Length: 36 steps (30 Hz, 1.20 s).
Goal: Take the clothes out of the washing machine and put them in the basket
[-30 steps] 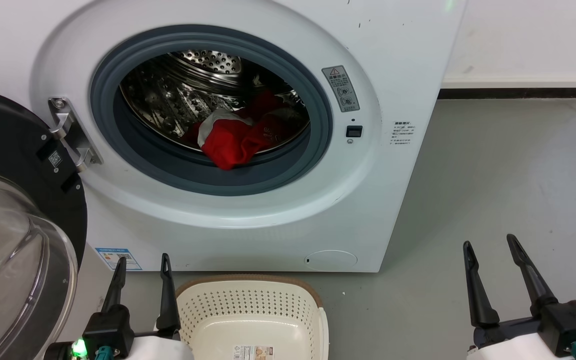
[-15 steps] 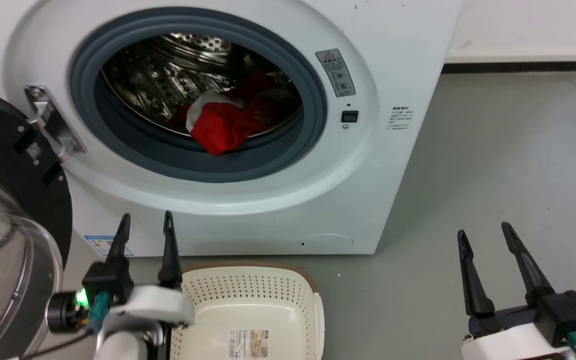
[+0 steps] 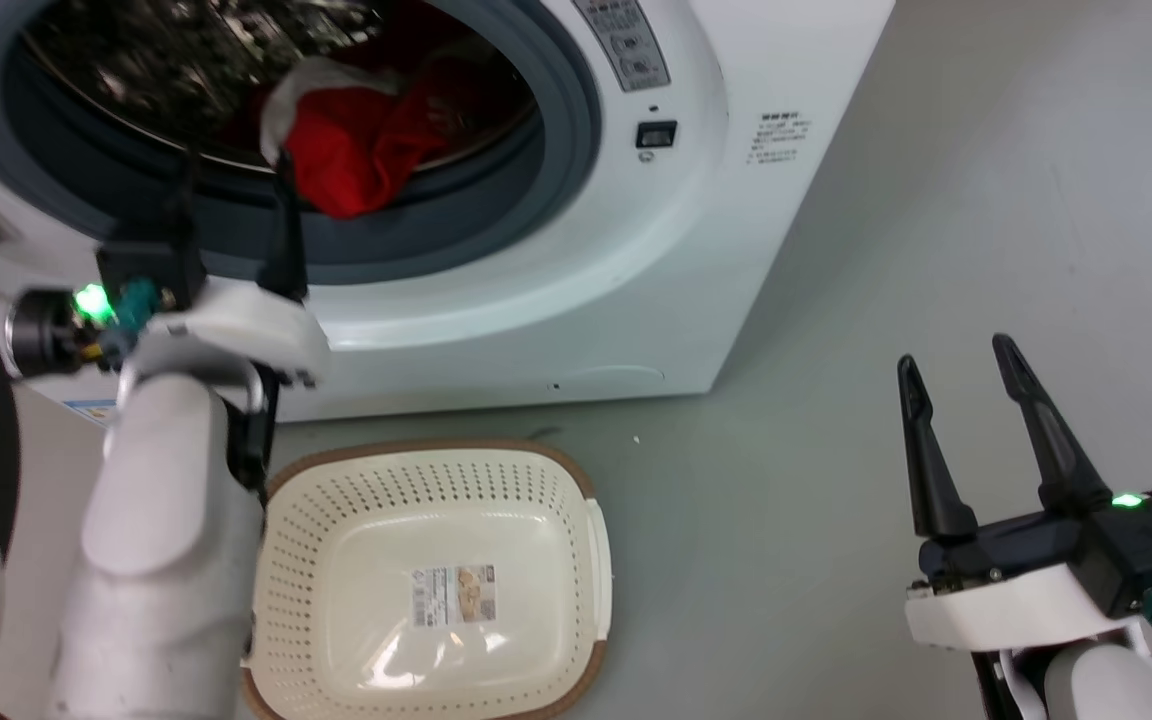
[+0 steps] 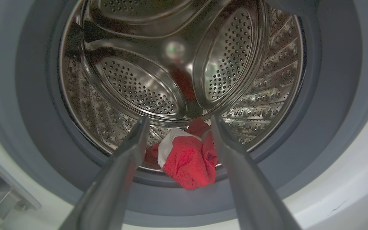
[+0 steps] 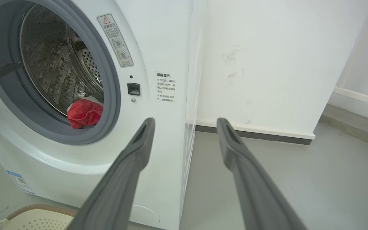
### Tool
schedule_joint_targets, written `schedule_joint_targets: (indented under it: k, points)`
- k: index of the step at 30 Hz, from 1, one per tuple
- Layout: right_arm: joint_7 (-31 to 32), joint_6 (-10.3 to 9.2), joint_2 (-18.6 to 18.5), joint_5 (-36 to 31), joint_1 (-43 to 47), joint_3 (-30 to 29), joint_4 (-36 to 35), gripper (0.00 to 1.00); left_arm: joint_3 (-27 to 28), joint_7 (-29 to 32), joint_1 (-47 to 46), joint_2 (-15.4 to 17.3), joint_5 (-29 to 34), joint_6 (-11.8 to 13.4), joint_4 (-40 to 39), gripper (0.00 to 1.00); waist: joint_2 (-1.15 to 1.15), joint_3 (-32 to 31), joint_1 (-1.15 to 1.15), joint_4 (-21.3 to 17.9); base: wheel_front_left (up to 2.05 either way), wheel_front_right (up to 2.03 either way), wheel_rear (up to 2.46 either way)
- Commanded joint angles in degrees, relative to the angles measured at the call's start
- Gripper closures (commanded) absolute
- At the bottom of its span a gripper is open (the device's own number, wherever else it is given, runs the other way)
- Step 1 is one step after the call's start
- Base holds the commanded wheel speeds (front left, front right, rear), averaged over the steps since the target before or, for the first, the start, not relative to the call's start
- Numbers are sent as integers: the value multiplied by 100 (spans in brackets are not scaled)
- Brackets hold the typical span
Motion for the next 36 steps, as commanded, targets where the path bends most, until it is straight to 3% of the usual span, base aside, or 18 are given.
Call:
schedule_joint_targets:
  k: [1, 13, 25, 36]
  points:
    - [-13, -5, 15, 33, -157, 7, -27, 0, -19, -16, -314, 92, 53, -18, 208, 0, 0, 406, -1, -249, 0, 0, 0]
    - [-13, -4, 16, 256, -770, 172, -151, 0, -268, 284, -2787, 773, 236, -193, 2237, 0, 0, 1442, -1, -743, 0, 0, 0]
    - [-13, -5, 15, 430, -1034, 92, -284, 0, -704, 1966, -4390, 1074, 268, -367, 3572, 0, 0, 2078, -1, -877, 0, 0, 0]
    - [-13, -5, 16, 537, -1156, 101, -349, 0, -863, 3092, -4917, 1175, 61, -389, 4069, 0, 0, 2378, -1, -949, 0, 0, 0]
